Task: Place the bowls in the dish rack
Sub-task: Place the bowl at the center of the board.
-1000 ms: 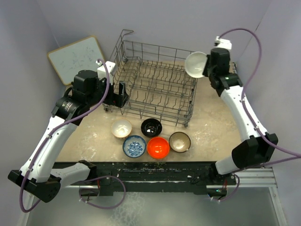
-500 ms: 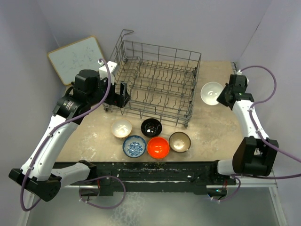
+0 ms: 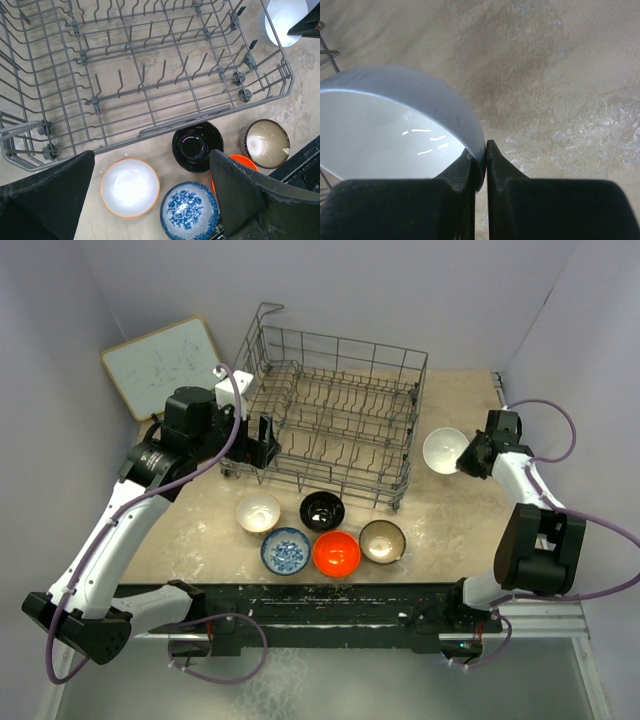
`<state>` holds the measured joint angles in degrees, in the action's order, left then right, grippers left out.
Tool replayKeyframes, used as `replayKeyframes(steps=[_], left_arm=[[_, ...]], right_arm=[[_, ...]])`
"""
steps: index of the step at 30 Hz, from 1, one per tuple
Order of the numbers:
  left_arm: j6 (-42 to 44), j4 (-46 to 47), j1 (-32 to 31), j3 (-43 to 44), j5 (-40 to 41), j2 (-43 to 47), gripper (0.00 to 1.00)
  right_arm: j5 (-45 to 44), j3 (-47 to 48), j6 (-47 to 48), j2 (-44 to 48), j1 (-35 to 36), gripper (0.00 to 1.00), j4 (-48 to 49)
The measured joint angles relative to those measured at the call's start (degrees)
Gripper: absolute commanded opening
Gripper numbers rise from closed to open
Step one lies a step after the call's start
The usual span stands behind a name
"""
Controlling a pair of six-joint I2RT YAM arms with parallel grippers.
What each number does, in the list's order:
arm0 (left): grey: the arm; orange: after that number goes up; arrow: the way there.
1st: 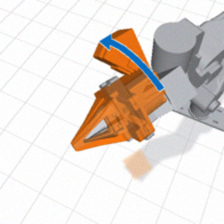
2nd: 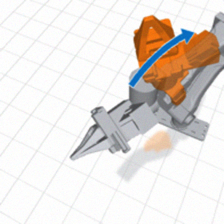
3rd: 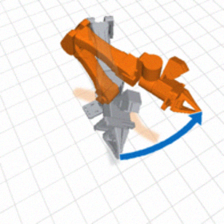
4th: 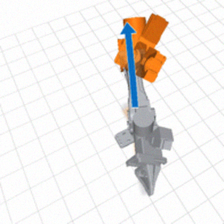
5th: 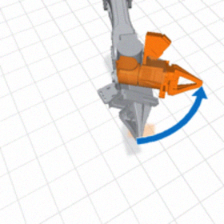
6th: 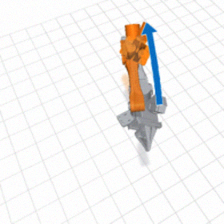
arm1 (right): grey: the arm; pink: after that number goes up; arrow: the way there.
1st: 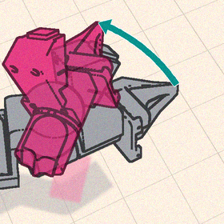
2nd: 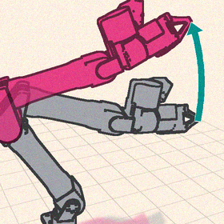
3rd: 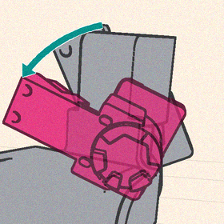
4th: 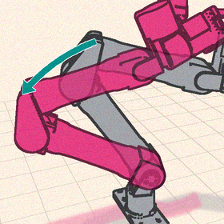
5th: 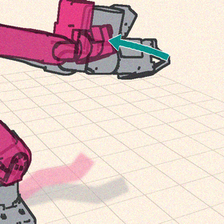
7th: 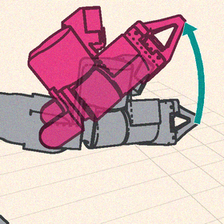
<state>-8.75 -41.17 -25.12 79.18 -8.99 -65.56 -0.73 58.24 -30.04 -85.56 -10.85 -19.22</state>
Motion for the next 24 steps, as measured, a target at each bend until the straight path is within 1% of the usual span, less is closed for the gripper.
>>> replayKeyframes(steps=[3,10,15,17,19,20,22,24], left_arm=[[0.02,-0.11,-0.02,-0.35,-0.24,-0.24,0.99],[0.0,-0.02,-0.02,-0.35,-0.44,-0.35,0.99],[0.0,-0.04,-0.02,-0.35,-0.48,-0.35,0.99],[0.02,-0.04,-0.02,-0.37,-0.5,-0.35,0.99],[0.0,-0.02,-0.02,-0.52,-0.57,-0.33,0.99],[0.0,0.02,0.0,-0.68,-0.59,-0.33,0.99],[0.0,-0.02,0.0,-1.09,-0.61,-0.33,0.99],[0.0,-0.11,0.0,-1.31,-0.63,-0.33,0.99]], right_arm=[[0.0,-0.28,-0.17,-0.39,-0.44,0.12,0.48],[-0.17,-1.64,-0.28,-1.88,-1.22,0.12,1.81],[0.02,-3.58,-0.28,-4.61,-1.22,0.15,2.01],[0.24,-3.8,-0.42,-5.33,-1.25,0.23,2.25],[0.31,-3.8,-0.46,-5.33,-1.33,0.37,2.93],[0.33,-3.8,-0.46,-5.33,-1.36,0.46,3.39],[0.37,-3.8,-0.66,-5.33,-1.44,0.56,3.98],[0.37,-3.8,-0.52,-5.33,-1.55,0.62,4.11]])
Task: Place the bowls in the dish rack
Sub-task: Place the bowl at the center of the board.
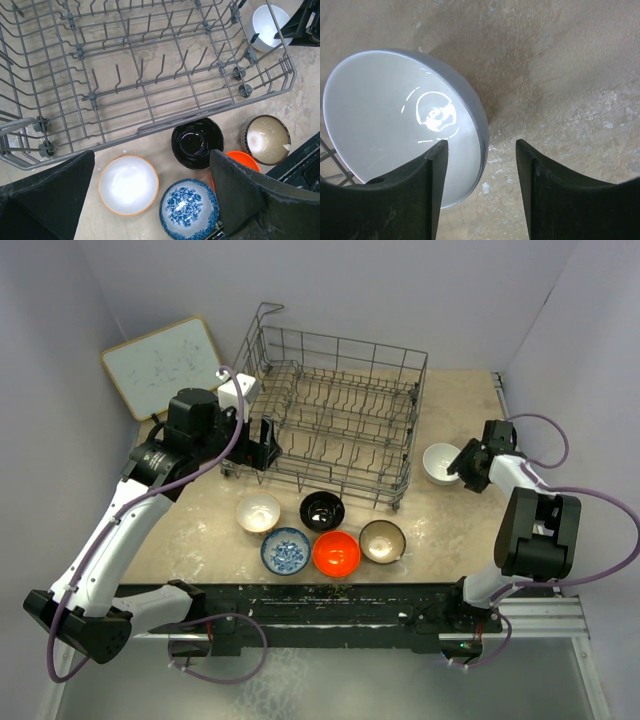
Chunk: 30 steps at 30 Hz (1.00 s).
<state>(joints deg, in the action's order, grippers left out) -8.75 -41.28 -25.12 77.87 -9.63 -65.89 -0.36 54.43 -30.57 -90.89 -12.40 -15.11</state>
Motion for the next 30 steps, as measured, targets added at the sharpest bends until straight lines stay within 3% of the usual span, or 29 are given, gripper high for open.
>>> replayKeyframes(steps=[7,20,30], left_arm=[[0.0,0.13,0.0,0.02,-0.04,0.0,0.99],[0.44,0.28,0.0,0.02,-0.33,0.0,0.99],[2.56,-1.6,0.94,3.37,4.92,-0.17,0.99]], right_arm=[[-0.04,0.2,0.11,1.46,-0.04,0.66,-1.11],[-1.29,2.34,0.22,6.03,-0.04,0.62,-2.38],[-3.1,2.51,0.72,8.11,-0.04,0.61,-2.36]])
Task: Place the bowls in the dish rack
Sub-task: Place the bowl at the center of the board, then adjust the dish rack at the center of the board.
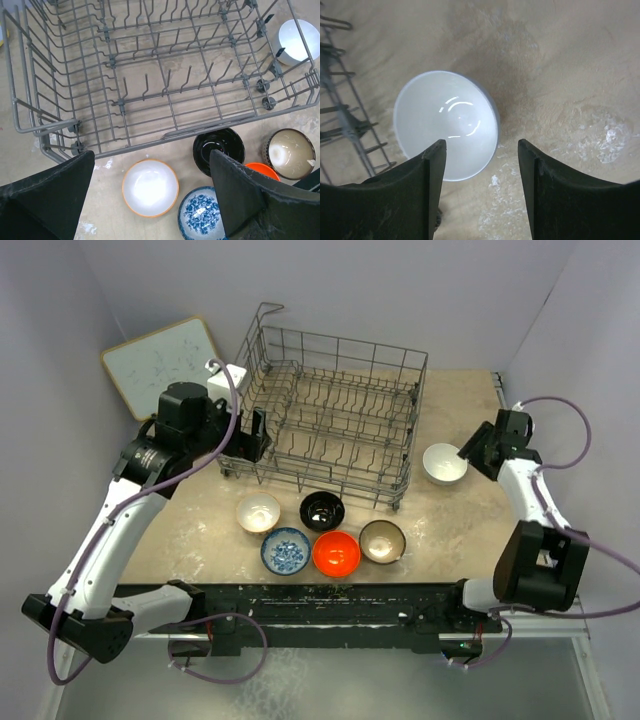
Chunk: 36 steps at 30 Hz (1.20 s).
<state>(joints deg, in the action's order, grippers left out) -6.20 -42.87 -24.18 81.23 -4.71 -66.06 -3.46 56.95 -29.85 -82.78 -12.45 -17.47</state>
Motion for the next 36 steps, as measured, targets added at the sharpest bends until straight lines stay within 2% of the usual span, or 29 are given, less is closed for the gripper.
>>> replayKeyframes(steps=[5,9,15,25,26,28,31,36], left_arm=[[-0.22,0.15,1.07,0.02,-0.83,-1.01,0.99],[-0.55,0.2,1.18,0.02,-1.57,-1.55,0.99],[-0.72,0.37,1.2,0.33,-2.21,-1.42,0.99],[-1.22,0.35,1.2,0.33,-2.54,0.63,0.99],[-1.27,0.37,1.2,0.33,-2.58,0.83,0.99],[-1.29,0.35,1.18,0.33,-2.6,1.16,0.99],[-1.29,0.35,1.2,0.33,-2.71,1.29,0.99],[-1.29,0.35,1.2,0.31,-2.95,1.38,0.99]], right_arm=[[-0.15,4.31,1.14,6.82,0.94,0.61,-0.9],[-2.25,10.47,1.73,7.76,7.5,0.63,-0.83],[-2.73,14.21,1.51,2.12,17.75,0.63,-0.76],[-1.88,15.43,1.2,-9.68,18.82,0.57,-0.24],[-1.77,16.02,1.44,-10.58,18.86,0.55,0.02],[-1.53,17.22,1.99,-12.17,18.88,0.44,0.68],[-1.55,20.28,2.93,-15.74,18.88,0.17,1.31],[-1.27,24.74,4.61,-20.39,19.61,0.04,1.64]])
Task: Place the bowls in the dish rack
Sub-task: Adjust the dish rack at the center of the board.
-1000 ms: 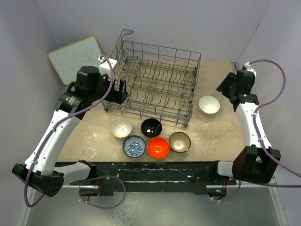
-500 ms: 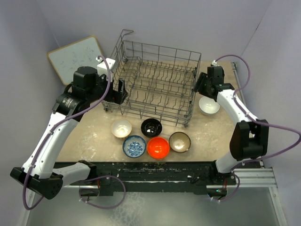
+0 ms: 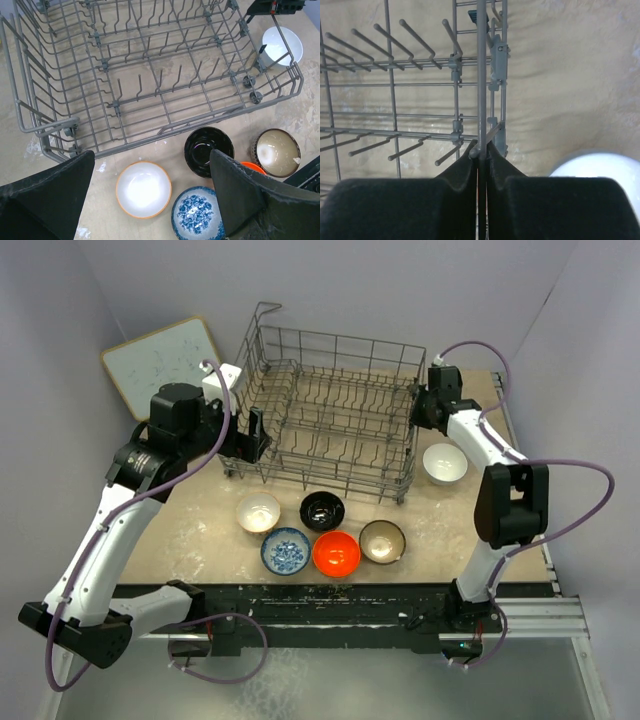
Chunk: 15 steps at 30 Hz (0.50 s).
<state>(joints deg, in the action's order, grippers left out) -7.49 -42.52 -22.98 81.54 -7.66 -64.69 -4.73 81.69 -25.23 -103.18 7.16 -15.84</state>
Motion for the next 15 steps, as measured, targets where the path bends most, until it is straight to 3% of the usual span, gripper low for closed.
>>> replayKeyframes(steps=[6,15], left_arm=[[0.02,0.0,0.0,-0.02,-0.02,0.92,0.99],[0.02,-0.04,0.0,-0.79,-0.31,1.49,0.99]], right_arm=[[4.31,4.11,5.14,-4.37,-1.01,0.02,3.06],[10.51,19.69,14.36,-16.39,-1.42,0.07,3.45]])
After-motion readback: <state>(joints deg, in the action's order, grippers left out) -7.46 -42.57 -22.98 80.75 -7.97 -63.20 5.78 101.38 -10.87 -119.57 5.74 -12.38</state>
